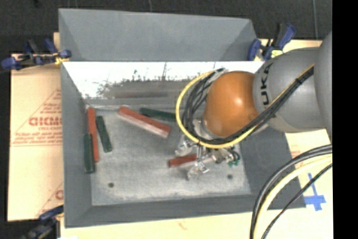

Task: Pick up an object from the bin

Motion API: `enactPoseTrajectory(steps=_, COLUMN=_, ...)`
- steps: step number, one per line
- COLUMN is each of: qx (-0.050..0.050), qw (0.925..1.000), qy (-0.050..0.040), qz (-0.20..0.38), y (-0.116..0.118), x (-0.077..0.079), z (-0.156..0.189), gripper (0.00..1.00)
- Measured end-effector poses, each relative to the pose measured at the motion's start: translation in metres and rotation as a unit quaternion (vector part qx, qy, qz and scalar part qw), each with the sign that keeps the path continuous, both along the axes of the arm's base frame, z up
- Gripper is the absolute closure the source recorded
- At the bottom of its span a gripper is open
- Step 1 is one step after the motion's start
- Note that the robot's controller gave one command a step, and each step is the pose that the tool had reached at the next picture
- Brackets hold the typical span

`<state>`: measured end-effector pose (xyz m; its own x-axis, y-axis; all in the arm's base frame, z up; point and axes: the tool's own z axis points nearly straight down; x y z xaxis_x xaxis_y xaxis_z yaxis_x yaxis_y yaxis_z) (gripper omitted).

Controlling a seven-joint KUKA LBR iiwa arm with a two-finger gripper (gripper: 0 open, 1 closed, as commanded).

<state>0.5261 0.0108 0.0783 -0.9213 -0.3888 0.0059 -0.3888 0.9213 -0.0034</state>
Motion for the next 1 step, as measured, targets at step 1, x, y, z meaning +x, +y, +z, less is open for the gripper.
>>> enactPoseTrajectory(steps=1, qx=0.0, qw=1.0, qy=0.0, qz=-0.001, y=0.0, x=0.0, z=0.0, gripper=1.0)
